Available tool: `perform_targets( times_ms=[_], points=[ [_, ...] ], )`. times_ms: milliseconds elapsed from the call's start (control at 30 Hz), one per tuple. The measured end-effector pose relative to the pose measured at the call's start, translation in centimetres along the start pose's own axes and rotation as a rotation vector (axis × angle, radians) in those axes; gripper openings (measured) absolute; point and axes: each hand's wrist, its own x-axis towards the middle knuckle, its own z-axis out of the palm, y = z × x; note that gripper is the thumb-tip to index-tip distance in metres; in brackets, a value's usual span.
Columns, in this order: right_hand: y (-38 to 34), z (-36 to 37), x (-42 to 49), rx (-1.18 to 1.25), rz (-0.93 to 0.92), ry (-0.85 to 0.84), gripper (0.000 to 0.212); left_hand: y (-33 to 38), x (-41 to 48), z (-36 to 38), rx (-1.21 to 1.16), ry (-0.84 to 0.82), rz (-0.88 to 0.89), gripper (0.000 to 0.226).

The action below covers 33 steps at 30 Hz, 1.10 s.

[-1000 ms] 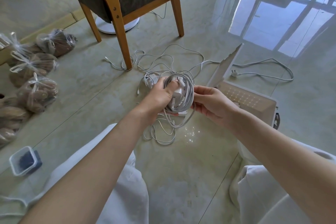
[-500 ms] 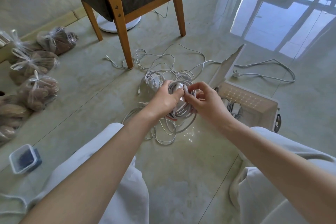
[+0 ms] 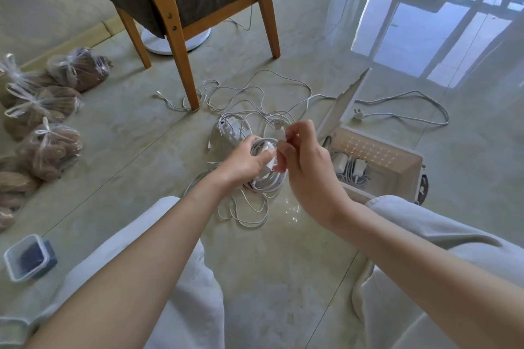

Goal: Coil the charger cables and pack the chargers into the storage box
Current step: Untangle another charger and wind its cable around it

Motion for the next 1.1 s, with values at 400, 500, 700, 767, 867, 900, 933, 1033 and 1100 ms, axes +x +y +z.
perform_targets(
  times_ms=[400,500,700,767,867,900,933,1033,1100],
  points=[
    [0.2,-2.5,1.8,0.327,0.441,0.254,0.019,1.7,-0.5,-0.7,-0.232,0.142,0.088,0.028],
    [1.4,-3.2,2.5,0.393,0.617,0.284,0.017,2.1,-0.8,-0.5,-0.240,0.090,0.126,0.032],
    [3.5,-2.8,2.9,0.121,0.648,0.064,0.021,2.1,-1.2,-0.6,-0.293,0.043,0.092,0.034],
    [3.6,-2.7,3.0,0.074,0.614,0.022,0.021,2.2,-1.3,-0.6,-0.316,0.025,0.093,0.035],
    [3.4,-2.7,3.1,0.083,0.564,-0.008,0.022,2.3,-1.5,-0.7,-0.357,-0.016,0.088,0.035],
    [3.2,-2.8,3.1,0.116,0.559,-0.029,0.022,2.3,-1.6,-0.8,-0.380,-0.030,0.075,0.034],
    [3.1,-2.8,3.0,0.169,0.559,-0.059,0.021,2.3,-1.6,-0.8,-0.407,-0.046,0.056,0.032],
    [2.8,-3.0,2.9,0.448,0.631,-0.128,0.015,2.5,-1.7,-1.1,-0.477,-0.103,-0.012,0.031],
    [3.0,-3.2,2.8,0.629,0.706,-0.168,0.012,2.7,-1.9,-1.3,-0.479,-0.133,-0.039,0.031]
  ],
)
